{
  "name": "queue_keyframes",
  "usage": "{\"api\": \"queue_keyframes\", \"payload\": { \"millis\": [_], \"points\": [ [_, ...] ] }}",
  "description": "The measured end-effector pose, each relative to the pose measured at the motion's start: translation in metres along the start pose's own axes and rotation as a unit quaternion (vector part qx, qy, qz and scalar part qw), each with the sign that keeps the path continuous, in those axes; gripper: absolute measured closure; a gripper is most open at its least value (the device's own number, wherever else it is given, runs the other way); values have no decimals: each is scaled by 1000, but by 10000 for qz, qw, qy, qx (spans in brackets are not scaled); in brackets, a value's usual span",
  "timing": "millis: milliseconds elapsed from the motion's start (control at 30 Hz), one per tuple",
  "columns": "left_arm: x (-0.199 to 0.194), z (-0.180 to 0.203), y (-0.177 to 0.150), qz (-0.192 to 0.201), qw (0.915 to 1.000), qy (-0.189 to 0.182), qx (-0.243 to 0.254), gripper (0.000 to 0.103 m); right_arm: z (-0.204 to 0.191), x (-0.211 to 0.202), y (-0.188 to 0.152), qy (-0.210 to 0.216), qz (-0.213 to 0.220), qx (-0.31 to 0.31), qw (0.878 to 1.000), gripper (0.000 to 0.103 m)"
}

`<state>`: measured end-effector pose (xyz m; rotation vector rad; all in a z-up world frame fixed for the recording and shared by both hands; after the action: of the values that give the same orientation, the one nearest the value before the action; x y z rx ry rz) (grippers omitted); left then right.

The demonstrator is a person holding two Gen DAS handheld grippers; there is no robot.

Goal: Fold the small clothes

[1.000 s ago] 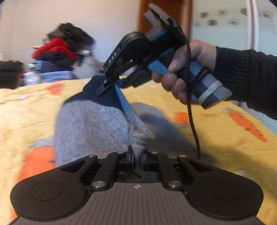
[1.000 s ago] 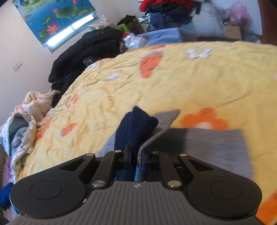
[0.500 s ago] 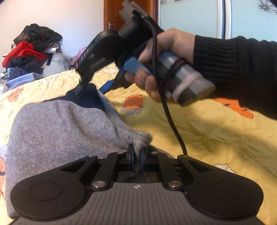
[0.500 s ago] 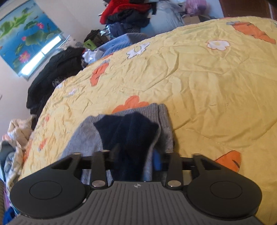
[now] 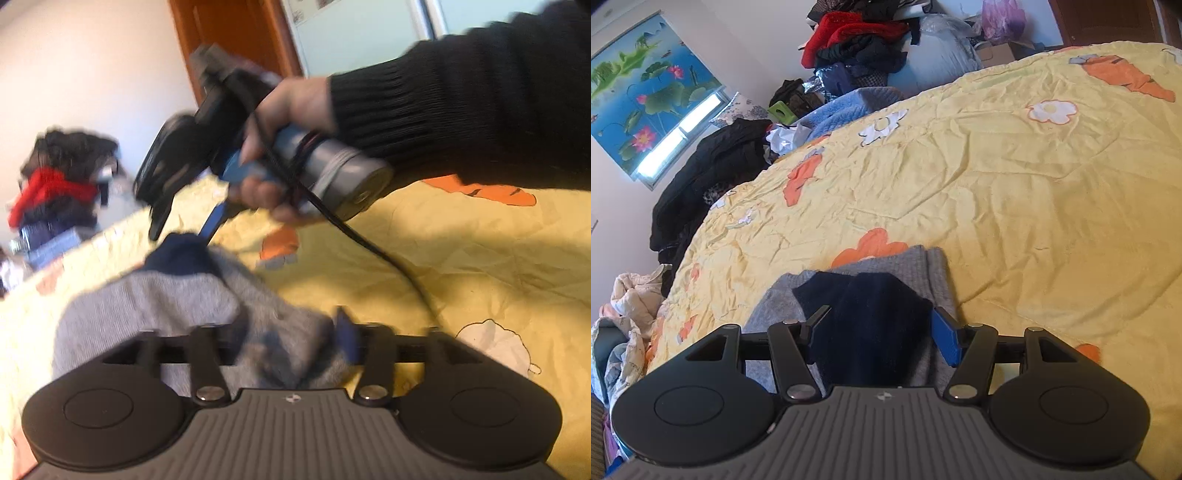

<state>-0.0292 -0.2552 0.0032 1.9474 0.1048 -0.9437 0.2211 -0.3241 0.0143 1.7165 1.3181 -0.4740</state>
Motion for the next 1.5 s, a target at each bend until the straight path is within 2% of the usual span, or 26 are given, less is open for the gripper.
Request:
{"api": "queue_keyframes", "payload": {
  "millis": [33,67,133,233,433,533,600,667,733,800,833,900,933,967,1033,1100,1167,1233,1267,1300,1333,1367,1400,1433,1467,1500],
  "points": [
    [0,1,0,57,10000,-53,47,47,-2,2,0,13,-27,-49,10000,75],
    [3,2,1,73,9998,-158,94,66,-6,5,0,-11,-75,-143,9999,87],
    [10,2,1,-57,9990,-436,106,93,-13,8,-1,-268,-89,-406,9988,88],
    [19,-5,2,-211,9979,-563,-247,95,-24,1,0,-458,-41,-789,9958,88],
    [15,1,7,-86,9974,-696,-155,96,-26,-17,8,-689,65,-1036,9922,89],
    [24,6,3,-237,9966,-774,-124,96,-7,-3,2,-897,-112,-781,9928,89],
    [25,4,1,-192,9966,-786,-133,96,4,13,-9,-870,-255,-588,9941,89],
    [15,-3,2,-129,9955,-918,-202,95,6,9,-16,-818,3,-397,9959,78],
    [-3,-17,-1,31,9916,-1258,-304,95,5,-4,-21,-704,142,-117,9973,35],
    [-26,-39,-9,99,9839,-1700,-535,93,3,-24,-32,-476,459,-36,9978,23],
    [-38,-55,-15,126,9791,-1878,-777,86,3,-33,-38,-381,564,-21,9977,23],
    [-55,-89,-28,162,9721,-1932,-1319,60,9,-45,-53,-198,532,75,9984,23],
    [-59,-113,-36,211,9667,-1876,-1727,33,14,-48,-59,-156,507,181,9984,23],
    [-61,-134,-44,256,9603,-1749,-2156,19,18,-49,-66,-154,479,273,9984,23],
    [-55,-182,-61,242,9388,-1479,-3101,21,24,-48,-79,-181,440,384,9981,23],
    [-38,-222,-76,34,9065,-1263,-4030,22,27,-41,-88,-108,378,497,9980,23],
    [-13,-253,-88,-93,8654,-1544,-4766,22,25,-27,-94,3,208,568,9982,22],
    [14,-268,-89,-231,8359,-1910,-5141,22,18,-19,-95,129,277,490,9983,19],
    [29,-271,-88,-333,8258,-2143,-5206,23,15,-16,-93,210,288,516,9980,17],
    [42,-273,-87,-481,8191,-2198,-5277,28,14,-12,-91,280,288,571,9976,15],
    [57,-274,-87,-709,8112,-2257,-5348,47,12,-10,-88,368,313,634,9968,16],
    [70,-273,-86,-856,8001,-2474,-5397,59,12,-6,-86,463,318,699,9960,18],
    [79,-269,-85,-882,7926,-2549,-5469,60,11,-4,-86,535,296,722,9955,31],
    [81,-268,-83,-839,7942,-2506,-5471,62,8,-1,-86,521,239,693,9959,57],
    [83,-268,-80,-849,7981,-2464,-5432,64,5,4,-87,421,150,619,9971,64],
    [81,-266,-79,-873,8042,-2389,-5372,66,3,6,-90,340,145,505,9980,64]
  ]
}}
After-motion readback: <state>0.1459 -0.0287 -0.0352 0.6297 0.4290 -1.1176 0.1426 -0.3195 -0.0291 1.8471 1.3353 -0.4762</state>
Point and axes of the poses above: each gripper's, at about its wrist camera, not at the fingertips, and x roughly the way its jaws point, z to its right, y to its top, the point moved 3 cm from there along x, roughly the way its jaws point, and after that the axes turned 12 degrees about -z, right-handed, at the moved point
